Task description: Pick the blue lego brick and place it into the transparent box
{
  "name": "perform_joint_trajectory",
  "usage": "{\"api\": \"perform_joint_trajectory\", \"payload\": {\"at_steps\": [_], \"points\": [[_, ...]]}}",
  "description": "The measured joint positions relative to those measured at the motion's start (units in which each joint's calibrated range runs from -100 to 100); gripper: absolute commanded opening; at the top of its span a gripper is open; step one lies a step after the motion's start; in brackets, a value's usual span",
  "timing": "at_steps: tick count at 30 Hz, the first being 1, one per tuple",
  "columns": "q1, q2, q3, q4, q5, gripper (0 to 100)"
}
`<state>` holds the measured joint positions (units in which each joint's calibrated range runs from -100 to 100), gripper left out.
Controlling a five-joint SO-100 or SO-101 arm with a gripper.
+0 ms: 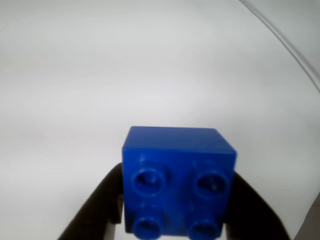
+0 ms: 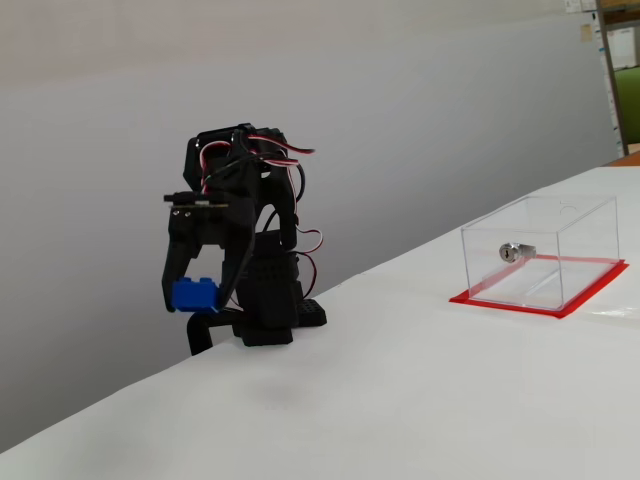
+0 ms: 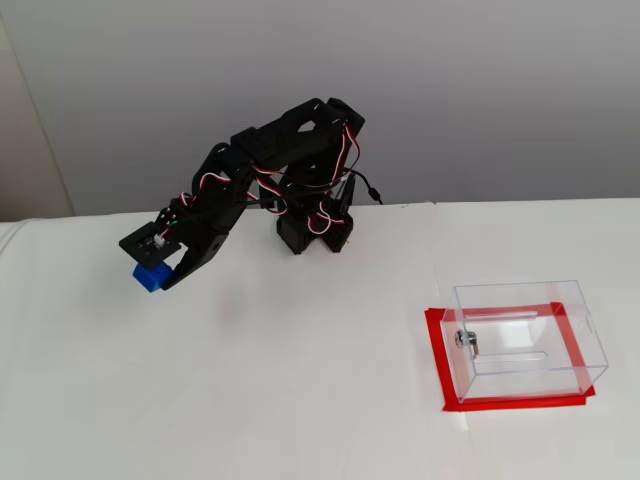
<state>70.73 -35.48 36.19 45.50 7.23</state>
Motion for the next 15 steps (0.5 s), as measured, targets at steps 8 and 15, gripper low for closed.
{"api": "perform_joint_trajectory", "payload": {"at_steps": [8, 15], "points": [[-9.3, -7.9, 0.0, 0.0, 0.0, 11], [-18.1, -10.5, 0.0, 0.0, 0.0, 11]]}}
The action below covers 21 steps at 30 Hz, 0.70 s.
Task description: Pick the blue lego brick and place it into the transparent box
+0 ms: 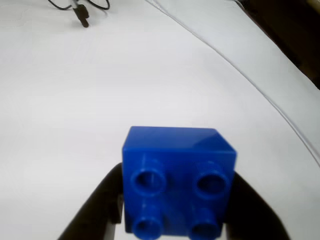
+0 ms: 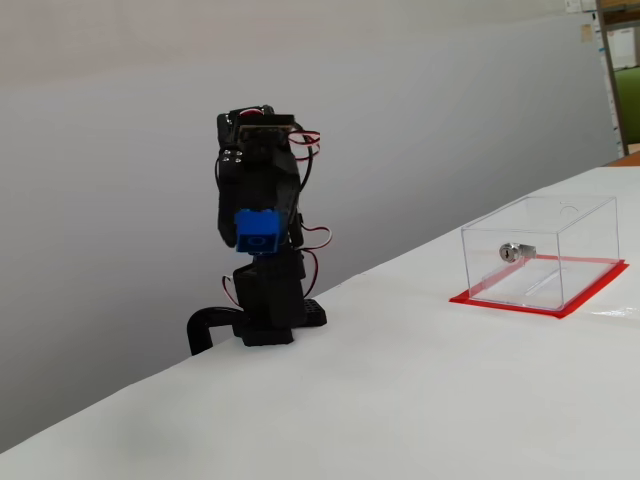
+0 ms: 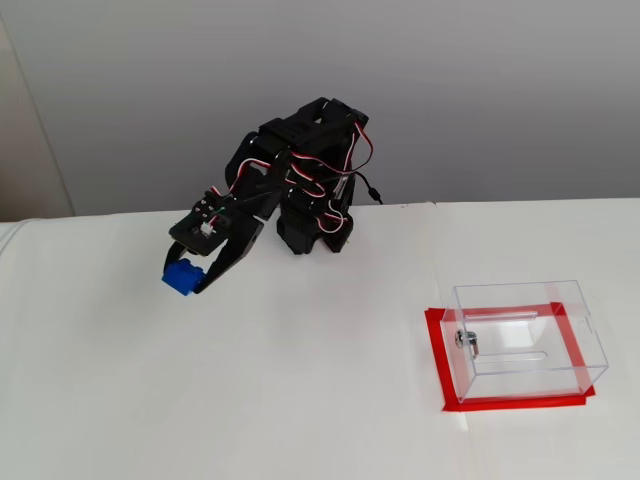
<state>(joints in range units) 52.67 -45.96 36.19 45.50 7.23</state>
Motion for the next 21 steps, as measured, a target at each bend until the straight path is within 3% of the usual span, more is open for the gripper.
{"api": "perform_joint_trajectory", "payload": {"at_steps": [21], "points": [[-41.9, -0.1, -1.8, 0.0, 0.1, 11]]}}
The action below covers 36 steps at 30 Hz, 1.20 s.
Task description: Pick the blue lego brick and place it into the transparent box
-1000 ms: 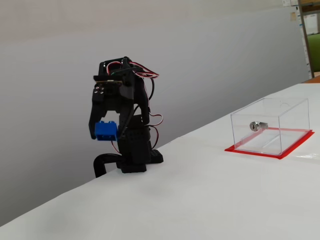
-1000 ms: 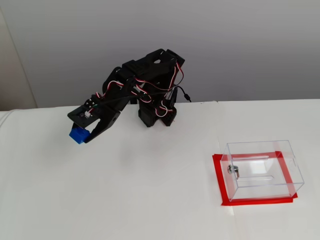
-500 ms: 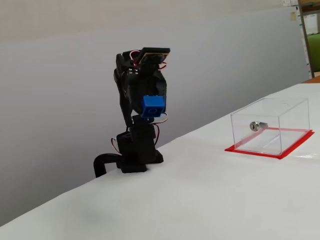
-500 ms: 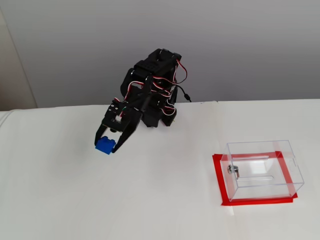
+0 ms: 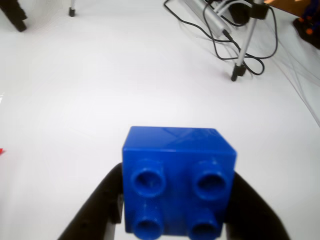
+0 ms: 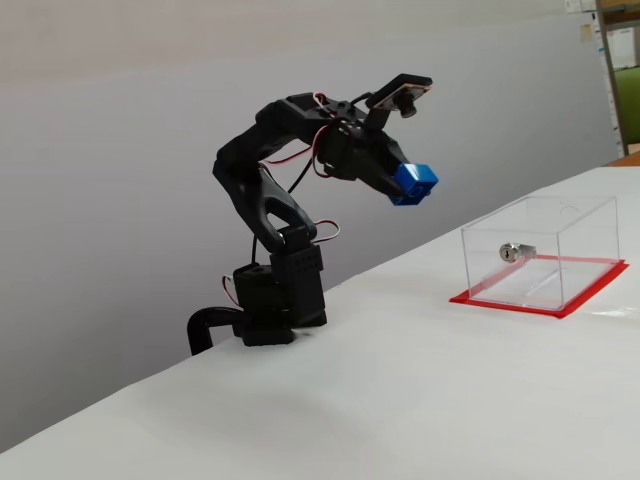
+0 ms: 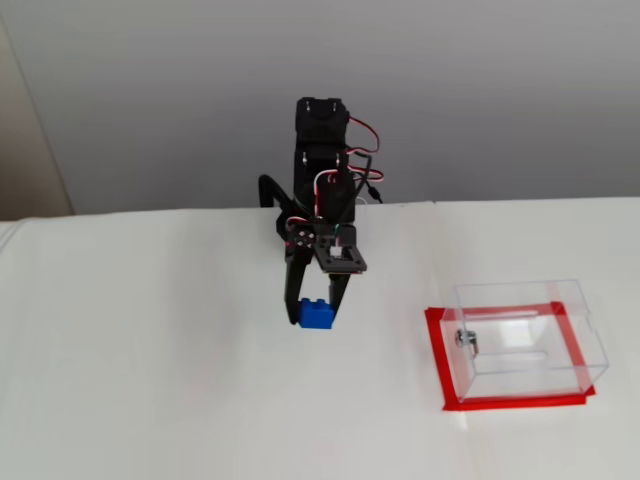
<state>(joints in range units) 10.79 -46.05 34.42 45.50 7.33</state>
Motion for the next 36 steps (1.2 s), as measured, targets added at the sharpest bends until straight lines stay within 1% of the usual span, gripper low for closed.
{"api": "perform_joint_trajectory", "payload": {"at_steps": [7, 14, 26, 32, 36], "points": [[-13.6, 0.0, 0.0, 0.0, 0.0, 11], [-23.0, 0.0, 0.0, 0.0, 0.0, 11], [-43.5, 1.9, 2.6, 0.0, 0.0, 10], [-50.1, 7.2, 2.3, 0.0, 0.0, 10], [-53.5, 10.6, -1.4, 0.0, 0.0, 10]]}}
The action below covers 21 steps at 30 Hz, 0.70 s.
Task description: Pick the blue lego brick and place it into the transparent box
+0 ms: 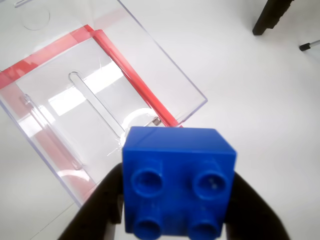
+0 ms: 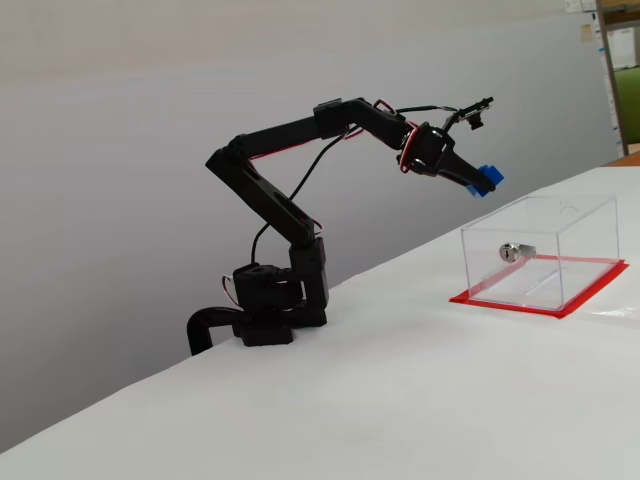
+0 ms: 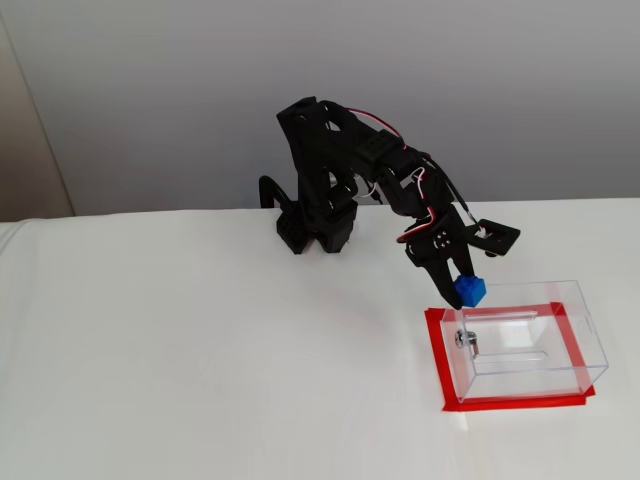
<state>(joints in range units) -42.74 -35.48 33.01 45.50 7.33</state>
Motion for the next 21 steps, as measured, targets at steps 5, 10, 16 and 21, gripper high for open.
{"api": "perform_joint_trajectory", "payload": {"at_steps": [5, 10, 16, 21], "points": [[-2.7, 4.2, -5.6, 0.0, 0.0, 10], [-3.3, 7.8, -10.0, -0.5, 0.0, 10], [-4.5, 11.1, -13.1, -2.5, 0.0, 10], [-5.1, 14.1, -14.2, -2.5, 0.0, 11]]}}
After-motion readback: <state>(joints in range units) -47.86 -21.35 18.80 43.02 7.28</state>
